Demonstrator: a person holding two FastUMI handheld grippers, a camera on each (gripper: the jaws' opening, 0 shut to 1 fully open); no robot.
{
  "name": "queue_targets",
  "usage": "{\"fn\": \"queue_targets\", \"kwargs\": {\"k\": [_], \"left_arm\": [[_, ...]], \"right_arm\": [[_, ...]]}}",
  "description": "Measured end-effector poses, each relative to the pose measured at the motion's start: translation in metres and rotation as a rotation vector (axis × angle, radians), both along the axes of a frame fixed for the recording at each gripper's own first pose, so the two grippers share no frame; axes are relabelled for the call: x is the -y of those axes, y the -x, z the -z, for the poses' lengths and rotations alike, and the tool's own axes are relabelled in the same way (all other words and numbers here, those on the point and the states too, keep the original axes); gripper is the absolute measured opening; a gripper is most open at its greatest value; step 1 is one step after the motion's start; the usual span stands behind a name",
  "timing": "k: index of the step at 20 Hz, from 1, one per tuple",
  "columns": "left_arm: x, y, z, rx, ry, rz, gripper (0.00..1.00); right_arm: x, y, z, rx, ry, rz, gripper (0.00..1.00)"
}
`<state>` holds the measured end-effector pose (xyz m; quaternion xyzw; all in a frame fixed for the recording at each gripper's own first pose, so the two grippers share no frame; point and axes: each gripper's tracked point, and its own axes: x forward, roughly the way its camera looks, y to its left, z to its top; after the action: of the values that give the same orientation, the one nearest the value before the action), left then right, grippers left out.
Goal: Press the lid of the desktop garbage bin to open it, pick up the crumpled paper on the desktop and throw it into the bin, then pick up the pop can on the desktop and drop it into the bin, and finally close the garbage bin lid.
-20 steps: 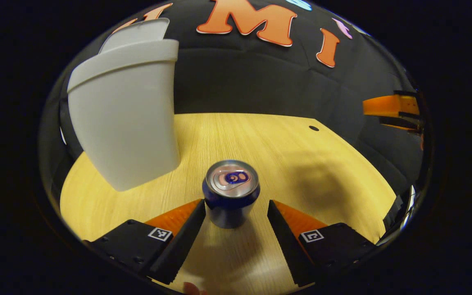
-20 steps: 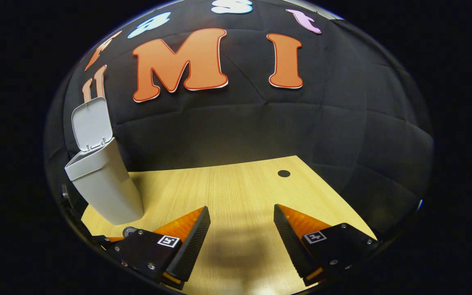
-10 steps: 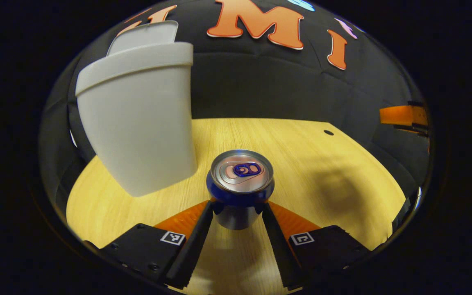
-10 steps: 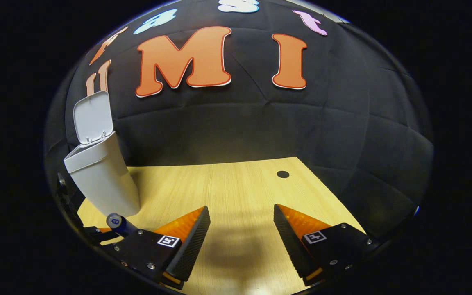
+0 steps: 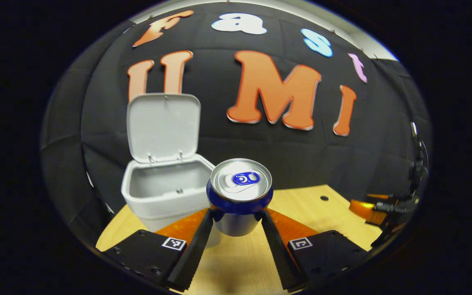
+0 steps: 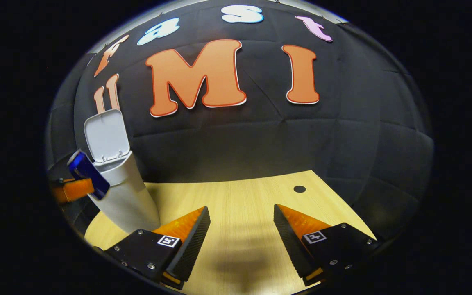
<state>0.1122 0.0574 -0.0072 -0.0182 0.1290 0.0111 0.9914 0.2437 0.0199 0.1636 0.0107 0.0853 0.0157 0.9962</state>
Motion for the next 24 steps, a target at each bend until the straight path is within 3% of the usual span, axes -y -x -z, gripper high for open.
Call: {"fn": "queue_targets", "kwargs": {"k": [5,10,20,24], "left_arm": [[-0.078,-0.058,-0.037,-0.006,-0.027,-0.12,0.76],[-0.115,-0.094,0.003,-0.114,-0.054,-0.172,0.77],[-0.118,-0.089,-0.015,-0.055,-0.049,-0.173,0.86],[-0.107,-0.078,-0.053,0.039,-0.058,-0.156,0.86]], "right_arm": [[-0.017,-0.008,-0.018,0.047,-0.02,-0.032,0.93],[-0.022,-0.012,-0.024,0.06,-0.022,-0.039,0.94],[-0.026,-0.024,-0.014,0.031,-0.027,-0.033,0.93],[-0.027,-0.027,-0.016,0.036,-0.009,-0.034,0.94]]}}
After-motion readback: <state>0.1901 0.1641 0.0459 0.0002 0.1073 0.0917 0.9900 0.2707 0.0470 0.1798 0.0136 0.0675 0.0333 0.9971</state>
